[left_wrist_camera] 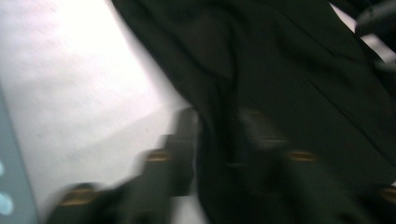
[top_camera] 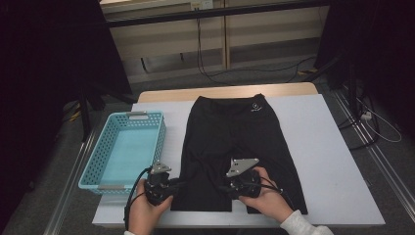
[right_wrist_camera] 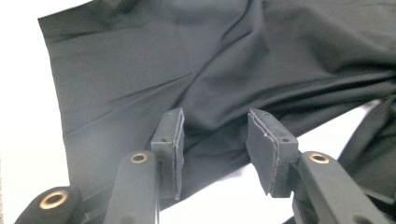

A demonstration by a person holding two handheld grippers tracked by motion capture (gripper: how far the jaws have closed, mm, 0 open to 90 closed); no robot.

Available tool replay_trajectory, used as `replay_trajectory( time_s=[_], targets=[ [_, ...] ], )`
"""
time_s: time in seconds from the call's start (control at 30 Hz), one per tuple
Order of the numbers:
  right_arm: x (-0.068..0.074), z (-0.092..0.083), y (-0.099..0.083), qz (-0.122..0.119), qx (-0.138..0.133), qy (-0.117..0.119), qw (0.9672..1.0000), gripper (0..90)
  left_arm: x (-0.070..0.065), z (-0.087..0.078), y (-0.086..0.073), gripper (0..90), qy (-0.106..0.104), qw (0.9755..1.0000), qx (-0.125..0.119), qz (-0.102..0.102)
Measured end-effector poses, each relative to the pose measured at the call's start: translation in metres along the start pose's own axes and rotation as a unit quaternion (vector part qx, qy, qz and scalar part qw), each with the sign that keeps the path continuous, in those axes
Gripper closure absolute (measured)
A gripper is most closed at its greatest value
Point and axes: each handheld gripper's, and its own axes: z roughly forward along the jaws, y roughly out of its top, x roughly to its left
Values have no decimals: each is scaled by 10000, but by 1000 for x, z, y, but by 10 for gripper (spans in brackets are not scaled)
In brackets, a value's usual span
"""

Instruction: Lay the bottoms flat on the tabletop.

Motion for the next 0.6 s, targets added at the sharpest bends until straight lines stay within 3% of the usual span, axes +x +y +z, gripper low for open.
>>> replay_trajectory(
  time_s=[0.07, 0.13, 0.2, 0.3, 0.4, 0.53, 0.6],
  targets=[
    [2, 3, -1, -27, 71, 14, 10000, 579, 0, 1, 1, 505, 55, 9998, -100, 187],
    [2, 5, -1, -4, 55, 71, 10000, 664, -1, 2, 2, 440, -27, 9997, -173, 190],
    [4, 5, 0, -43, 56, 148, 9999, 824, 0, 2, 4, 418, -75, 9994, -272, 191],
    [4, 6, 1, 19, 64, 222, 9997, 897, 3, 4, 4, 396, -42, 9997, -244, 80],
    [3, 4, 1, 27, 124, 319, 9994, 900, 2, 5, 3, 426, 42, 9999, -154, 2],
    [1, -3, -3, -66, 111, 468, 9988, 900, 3, 6, 3, 454, 52, 9999, -112, 115],
    [0, -9, -3, -24, -20, 340, 9994, 771, 2, 7, 3, 472, 36, 9999, -98, 104]
  ],
)
